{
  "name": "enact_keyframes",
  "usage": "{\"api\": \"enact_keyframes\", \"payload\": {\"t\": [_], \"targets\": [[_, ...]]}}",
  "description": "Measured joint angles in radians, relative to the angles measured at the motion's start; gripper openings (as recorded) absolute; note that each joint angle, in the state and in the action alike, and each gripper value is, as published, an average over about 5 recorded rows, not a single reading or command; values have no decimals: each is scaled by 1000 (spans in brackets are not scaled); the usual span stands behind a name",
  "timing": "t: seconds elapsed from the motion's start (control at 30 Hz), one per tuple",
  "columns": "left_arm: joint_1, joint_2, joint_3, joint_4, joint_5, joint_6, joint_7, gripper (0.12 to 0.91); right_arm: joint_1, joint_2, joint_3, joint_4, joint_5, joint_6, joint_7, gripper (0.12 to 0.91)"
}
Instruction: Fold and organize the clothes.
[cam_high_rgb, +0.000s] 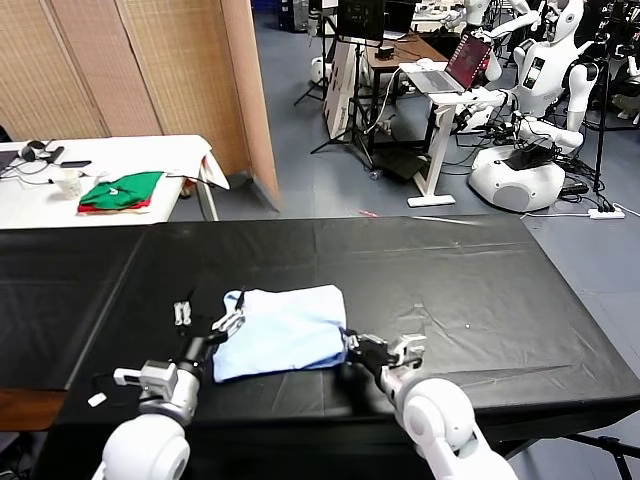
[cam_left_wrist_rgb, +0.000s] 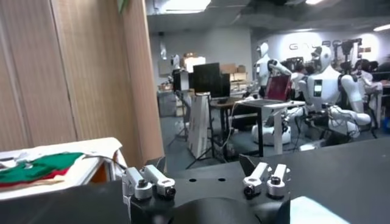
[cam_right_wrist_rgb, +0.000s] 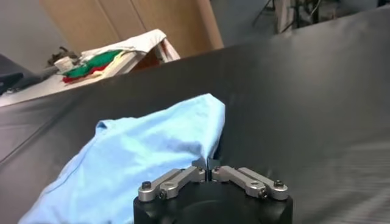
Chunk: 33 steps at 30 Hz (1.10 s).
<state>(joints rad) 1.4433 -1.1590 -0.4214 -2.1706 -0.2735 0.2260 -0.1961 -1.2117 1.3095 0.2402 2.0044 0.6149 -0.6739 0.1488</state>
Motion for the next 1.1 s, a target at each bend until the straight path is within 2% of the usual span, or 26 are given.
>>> {"api": "enact_keyframes", "payload": {"t": [0.07,0.23,0.33,0.43,0.53,0.7,0.83,0.97,1.1], "targets": [[5,-1,1,-2,-8,1,-7,907,-14,-9,13,20,-11,0,2,246],[16,1,3,-7,-49,-1,-54,907,-57,-30,59,77,-77,3,-1,552],[25,10,2,-9,-72,-5,-70,907,-90,-37,88,113,-137,33,-25,740],[39,21,-1,-10,-92,-33,-66,907,-133,-37,115,149,-207,89,-49,868],[64,34,-5,-19,-93,-47,-66,907,-183,-32,138,180,-275,156,-47,902],[112,54,-12,-45,-111,-35,-114,907,-281,-36,163,213,-376,292,-30,907],[164,65,-16,-71,-110,-36,-131,907,-377,-44,167,242,-450,408,-21,907],[230,73,-16,-100,-107,-31,-148,907,-469,-40,161,270,-511,483,11,907],[292,81,-19,-129,-112,-17,-170,907,-543,-30,151,297,-549,516,58,907]]}}
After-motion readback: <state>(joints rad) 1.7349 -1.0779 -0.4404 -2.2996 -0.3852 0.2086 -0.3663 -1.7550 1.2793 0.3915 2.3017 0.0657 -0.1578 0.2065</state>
